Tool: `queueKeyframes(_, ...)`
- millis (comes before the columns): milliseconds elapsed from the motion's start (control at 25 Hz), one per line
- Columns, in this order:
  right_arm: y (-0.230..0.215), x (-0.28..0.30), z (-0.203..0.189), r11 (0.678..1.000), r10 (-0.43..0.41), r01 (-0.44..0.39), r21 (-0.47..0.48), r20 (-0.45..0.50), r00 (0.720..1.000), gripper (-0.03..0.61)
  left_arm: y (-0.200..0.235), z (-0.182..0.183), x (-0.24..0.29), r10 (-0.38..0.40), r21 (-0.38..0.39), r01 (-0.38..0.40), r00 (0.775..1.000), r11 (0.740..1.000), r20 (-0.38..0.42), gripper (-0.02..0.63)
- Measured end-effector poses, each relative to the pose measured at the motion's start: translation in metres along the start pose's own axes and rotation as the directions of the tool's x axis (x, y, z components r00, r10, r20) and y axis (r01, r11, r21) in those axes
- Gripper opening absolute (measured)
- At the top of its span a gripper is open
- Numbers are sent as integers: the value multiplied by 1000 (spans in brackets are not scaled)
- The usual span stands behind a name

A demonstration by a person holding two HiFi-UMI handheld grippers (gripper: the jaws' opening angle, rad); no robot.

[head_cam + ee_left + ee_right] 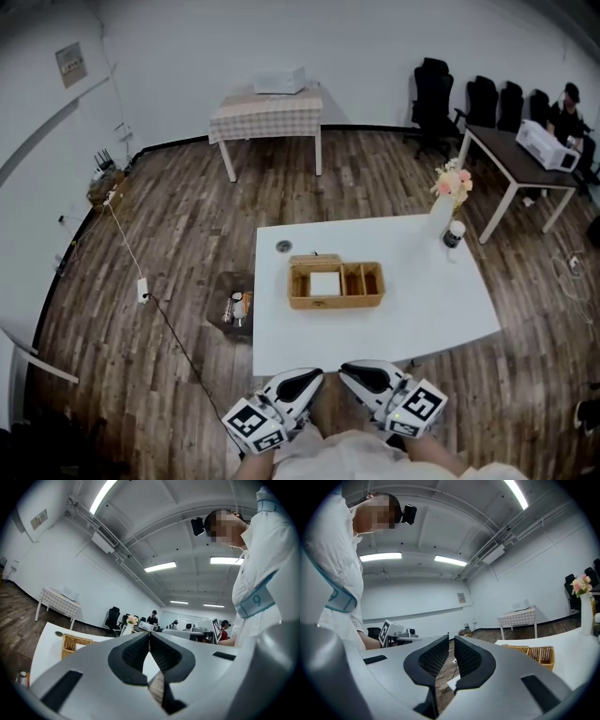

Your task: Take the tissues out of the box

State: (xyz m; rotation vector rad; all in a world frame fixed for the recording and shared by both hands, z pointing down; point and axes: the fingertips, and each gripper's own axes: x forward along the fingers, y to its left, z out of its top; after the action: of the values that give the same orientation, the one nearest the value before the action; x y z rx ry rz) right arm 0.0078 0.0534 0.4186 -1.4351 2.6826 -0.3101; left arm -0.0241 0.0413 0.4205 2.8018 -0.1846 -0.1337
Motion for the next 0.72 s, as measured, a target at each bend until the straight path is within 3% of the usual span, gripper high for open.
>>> queueKeyframes(400, -50, 83, 22, 999, -34, 33, -28, -21, 999, 40, 91, 43, 6, -14, 0, 14, 1000, 1000, 7, 2)
queueKeyframes(720, -69, 138, 21, 997, -41, 37, -64, -68, 997, 40, 139, 53, 4, -59, -26, 58, 998, 998, -19, 2)
